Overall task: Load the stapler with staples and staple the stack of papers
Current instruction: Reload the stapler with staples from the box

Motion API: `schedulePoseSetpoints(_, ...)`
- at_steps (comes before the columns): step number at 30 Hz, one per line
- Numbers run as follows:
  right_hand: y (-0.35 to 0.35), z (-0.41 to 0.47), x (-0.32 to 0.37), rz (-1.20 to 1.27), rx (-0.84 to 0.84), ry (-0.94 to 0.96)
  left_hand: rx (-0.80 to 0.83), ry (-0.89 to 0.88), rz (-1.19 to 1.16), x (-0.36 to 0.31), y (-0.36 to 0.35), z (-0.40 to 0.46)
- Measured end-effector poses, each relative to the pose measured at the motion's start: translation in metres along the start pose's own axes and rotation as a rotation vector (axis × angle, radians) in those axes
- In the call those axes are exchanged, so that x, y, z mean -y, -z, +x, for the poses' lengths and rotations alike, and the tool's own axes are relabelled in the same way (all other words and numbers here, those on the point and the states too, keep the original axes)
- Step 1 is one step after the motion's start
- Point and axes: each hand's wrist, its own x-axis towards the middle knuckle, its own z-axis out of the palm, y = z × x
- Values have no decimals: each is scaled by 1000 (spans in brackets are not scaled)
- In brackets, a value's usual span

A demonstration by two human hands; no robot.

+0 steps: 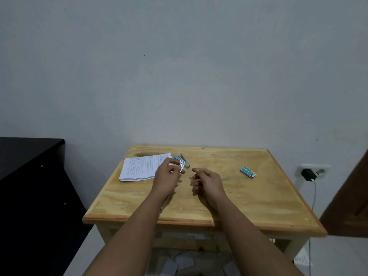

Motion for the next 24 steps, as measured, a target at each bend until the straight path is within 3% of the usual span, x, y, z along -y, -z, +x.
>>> schedulePoseSetpoints(5,4,3,5,-43,63,-71,174,-85,145,-1,0,-16)
schedulePoseSetpoints(10,6,6,6,-48,97,-109,170,-187,287,7,-2,-22)
schedulePoseSetpoints(16,7,14,4,-107,75,-107,152,-469,726,25,2,-26)
schedulePoseSetpoints(24,8,12,4,-142,83,-97,153,-548,777,32,1,-24)
